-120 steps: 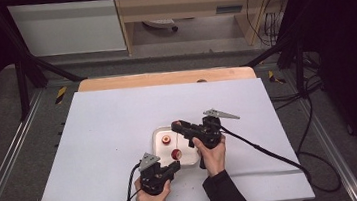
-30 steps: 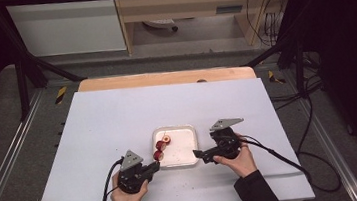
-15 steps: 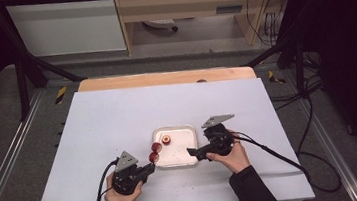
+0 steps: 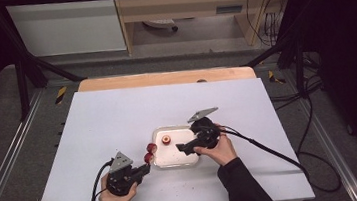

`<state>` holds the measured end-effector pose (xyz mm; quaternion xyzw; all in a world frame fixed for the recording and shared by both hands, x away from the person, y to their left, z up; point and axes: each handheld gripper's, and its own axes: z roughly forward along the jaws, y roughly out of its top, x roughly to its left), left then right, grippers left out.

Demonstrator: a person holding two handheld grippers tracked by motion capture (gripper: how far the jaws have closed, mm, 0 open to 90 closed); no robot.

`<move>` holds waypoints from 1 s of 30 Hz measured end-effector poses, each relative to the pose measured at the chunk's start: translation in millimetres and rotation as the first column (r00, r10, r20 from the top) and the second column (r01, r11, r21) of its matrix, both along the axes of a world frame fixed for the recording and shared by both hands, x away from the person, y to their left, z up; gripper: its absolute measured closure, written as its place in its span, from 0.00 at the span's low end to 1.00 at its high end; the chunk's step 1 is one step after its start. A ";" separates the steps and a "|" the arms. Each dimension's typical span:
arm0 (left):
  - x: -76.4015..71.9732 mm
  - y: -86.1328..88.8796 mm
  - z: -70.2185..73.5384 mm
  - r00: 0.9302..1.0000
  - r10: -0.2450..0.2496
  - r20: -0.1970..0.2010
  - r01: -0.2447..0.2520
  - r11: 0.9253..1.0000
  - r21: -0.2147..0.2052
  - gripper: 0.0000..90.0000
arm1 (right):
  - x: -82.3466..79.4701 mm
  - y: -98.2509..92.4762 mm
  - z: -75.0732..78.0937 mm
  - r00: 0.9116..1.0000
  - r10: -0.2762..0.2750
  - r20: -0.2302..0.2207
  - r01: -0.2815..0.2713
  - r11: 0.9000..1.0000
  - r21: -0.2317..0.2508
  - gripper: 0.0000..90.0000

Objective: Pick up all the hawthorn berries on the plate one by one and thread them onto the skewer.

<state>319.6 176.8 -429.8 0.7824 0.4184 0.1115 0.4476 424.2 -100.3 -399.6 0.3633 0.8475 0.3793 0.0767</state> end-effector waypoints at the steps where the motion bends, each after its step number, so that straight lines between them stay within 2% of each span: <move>1: 0.1 0.5 -0.2 1.000 -0.001 -0.001 0.001 1.000 0.002 0.98 | 1.7 2.5 0.4 1.000 0.004 -0.003 -0.004 1.000 -0.003 0.06; 15: 0.5 3.7 -1.9 1.000 0.000 -0.006 0.000 1.000 0.009 0.98 | 32.6 40.6 -2.9 0.996 0.061 -0.072 -0.066 0.996 -0.060 0.15; 18: 0.2 5.6 -2.2 1.000 0.003 -0.007 -0.003 1.000 0.007 0.98 | 39.2 45.8 -3.7 0.993 0.065 -0.102 -0.075 0.992 -0.105 0.17; 21: 0.3 7.7 -2.7 1.000 0.008 -0.007 -0.008 1.000 0.005 0.98 | 44.4 50.2 -3.8 0.988 0.090 -0.122 -0.105 0.987 -0.123 0.19; 24: 0.1 8.2 -3.3 1.000 0.008 -0.009 -0.008 1.000 0.004 0.98 | 48.3 55.7 -4.4 0.983 0.109 -0.146 -0.133 0.977 -0.167 0.21; 26: 0.1 8.5 -3.7 1.000 0.007 -0.011 -0.007 1.000 0.003 0.98 | 51.3 58.5 -5.7 0.979 0.118 -0.167 -0.147 0.974 -0.172 0.23; 30: 0.2 9.9 -4.0 1.000 0.009 -0.013 -0.009 1.000 0.002 0.98 | 56.9 62.5 -6.6 0.975 0.123 -0.184 -0.160 0.965 -0.206 0.26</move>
